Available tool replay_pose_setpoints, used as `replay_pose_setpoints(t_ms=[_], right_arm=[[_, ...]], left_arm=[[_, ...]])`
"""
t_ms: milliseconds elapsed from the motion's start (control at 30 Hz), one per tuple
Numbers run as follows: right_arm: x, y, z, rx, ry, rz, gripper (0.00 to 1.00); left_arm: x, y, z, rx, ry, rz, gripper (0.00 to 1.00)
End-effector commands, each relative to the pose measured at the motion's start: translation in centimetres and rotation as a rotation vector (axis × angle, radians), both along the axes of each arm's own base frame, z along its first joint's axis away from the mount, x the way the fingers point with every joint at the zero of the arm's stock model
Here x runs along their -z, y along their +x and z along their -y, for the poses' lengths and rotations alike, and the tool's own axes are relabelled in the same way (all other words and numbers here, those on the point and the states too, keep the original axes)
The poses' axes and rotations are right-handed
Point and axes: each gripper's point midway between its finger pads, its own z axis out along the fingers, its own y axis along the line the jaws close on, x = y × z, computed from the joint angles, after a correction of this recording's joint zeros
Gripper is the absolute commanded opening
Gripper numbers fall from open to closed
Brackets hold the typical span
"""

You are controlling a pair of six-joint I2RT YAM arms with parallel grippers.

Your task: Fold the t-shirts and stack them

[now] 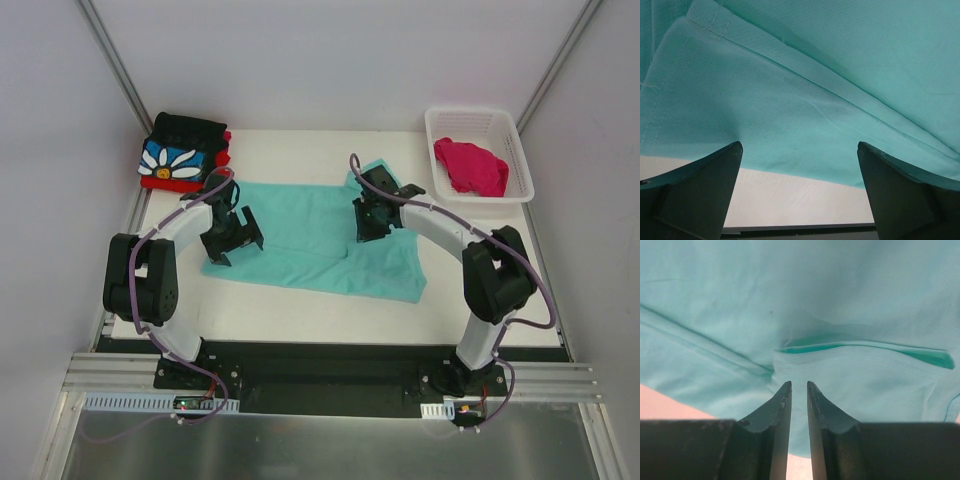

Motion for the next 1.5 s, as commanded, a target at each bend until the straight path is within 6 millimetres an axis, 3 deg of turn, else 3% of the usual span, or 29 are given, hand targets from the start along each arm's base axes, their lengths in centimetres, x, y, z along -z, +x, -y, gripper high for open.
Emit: replay_pose_setpoints(t_ms=[0, 600, 800, 967, 1033, 1067, 1100, 1167, 1267, 1300, 1333, 1467], right_arm=[[-3.2, -0.9, -1.5, -0.015, 0.052, 0.044, 0.22], [4.4, 0.9, -3.6, -0.022, -0.011, -0.080, 0.21], [3.4, 1.9, -3.8, -0.028, -0.020, -0.054, 0.20], [-1.0, 0.1, -2.6, -0.021, 0.004, -0.014, 0.21], [-1.1, -1.7, -1.8, -0.013, -0.007, -0.034, 0.22], [-2.8, -2.1, -1.6, -0.009, 0.015, 0.004, 0.23], [-2.1, -3.4, -0.8, -0.002, -0.003, -0.020, 0.23], [-3.4, -4.4, 0.3, 0.035, 0.003, 0.016, 0.24], [-2.0, -6.6, 2.1, 0.081, -0.029, -0.006, 0.27], [-2.3, -6.7, 2.5, 0.099, -0.029, 0.012, 0.28], [-1.3, -7.5, 3.3, 0.110, -0.053, -0.008, 0.28], [0.5, -8.5, 4.9, 0.165, -0.111, -0.039, 0.29]], left_arm=[[-0.4, -0.4, -0.3, 0.007, 0.009, 0.012, 0.99], [-1.2, -0.3, -0.4, 0.008, 0.018, 0.036, 0.99], [-1.2, -0.3, -0.6, 0.011, 0.025, 0.031, 0.99], [-1.5, -0.4, -0.4, 0.004, 0.011, 0.035, 0.99], [-1.6, -0.5, -0.4, 0.002, 0.012, 0.040, 0.99], [-1.6, -0.6, -0.5, -0.001, 0.014, 0.043, 0.99], [-1.7, -0.6, -0.5, 0.003, 0.013, 0.045, 0.99], [-1.6, -0.8, -0.5, 0.002, 0.015, 0.047, 0.99], [-1.1, -1.1, -0.4, 0.007, 0.008, 0.045, 0.99], [-0.9, -1.3, -0.3, 0.013, 0.001, 0.038, 0.99], [-0.8, -1.4, -0.2, 0.015, -0.008, 0.034, 0.99], [0.3, -1.8, -0.9, 0.017, 0.036, 0.012, 0.99]])
